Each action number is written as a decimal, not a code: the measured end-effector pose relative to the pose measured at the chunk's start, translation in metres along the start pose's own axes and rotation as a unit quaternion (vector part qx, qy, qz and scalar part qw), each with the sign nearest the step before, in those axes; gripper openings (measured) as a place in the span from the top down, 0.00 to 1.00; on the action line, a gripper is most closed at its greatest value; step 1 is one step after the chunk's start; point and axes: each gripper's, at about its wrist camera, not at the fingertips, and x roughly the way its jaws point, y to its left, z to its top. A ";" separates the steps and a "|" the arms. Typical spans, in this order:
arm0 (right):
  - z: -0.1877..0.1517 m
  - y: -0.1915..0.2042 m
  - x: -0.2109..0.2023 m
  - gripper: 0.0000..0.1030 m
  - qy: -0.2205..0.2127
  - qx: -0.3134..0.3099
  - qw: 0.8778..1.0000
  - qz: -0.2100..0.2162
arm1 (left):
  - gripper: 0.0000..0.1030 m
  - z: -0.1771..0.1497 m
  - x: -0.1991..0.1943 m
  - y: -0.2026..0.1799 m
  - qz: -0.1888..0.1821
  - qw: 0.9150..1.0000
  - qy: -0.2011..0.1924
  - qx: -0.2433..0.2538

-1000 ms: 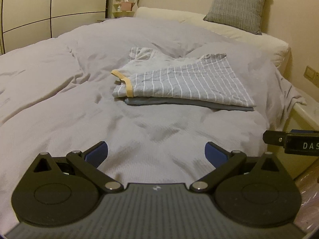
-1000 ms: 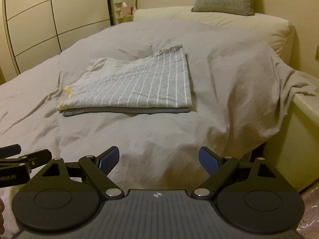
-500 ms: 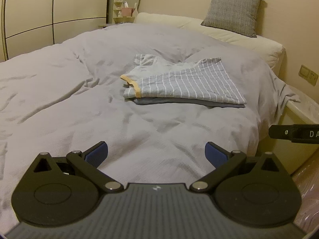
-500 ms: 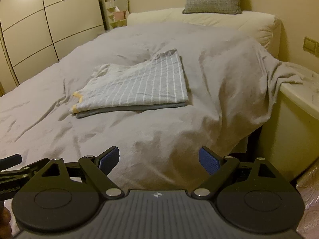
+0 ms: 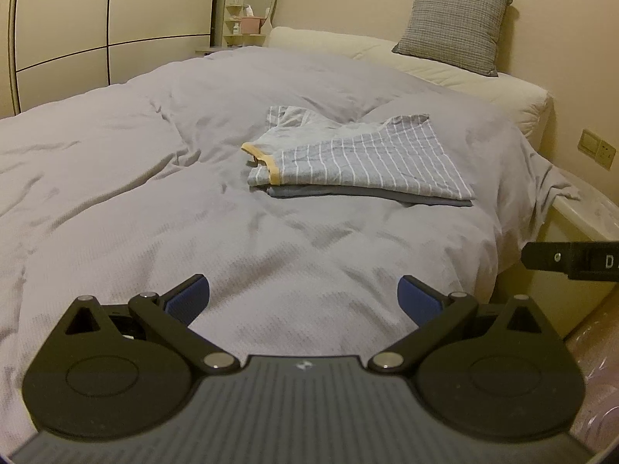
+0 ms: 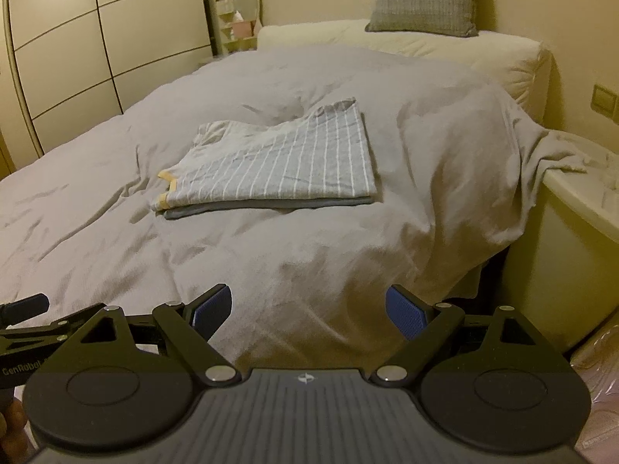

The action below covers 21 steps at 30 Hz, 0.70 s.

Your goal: Fold clothes

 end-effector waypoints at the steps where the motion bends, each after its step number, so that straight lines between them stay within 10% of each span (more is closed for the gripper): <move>1: 0.000 0.000 -0.001 0.14 -0.003 -0.001 1.000 -0.001 | 0.01 0.000 0.000 0.000 0.000 1.000 -0.001 0.001; 21: -0.003 -0.008 0.001 0.14 -0.001 0.008 1.000 -0.002 | 0.01 -0.004 0.002 -0.014 0.006 1.000 0.003 0.027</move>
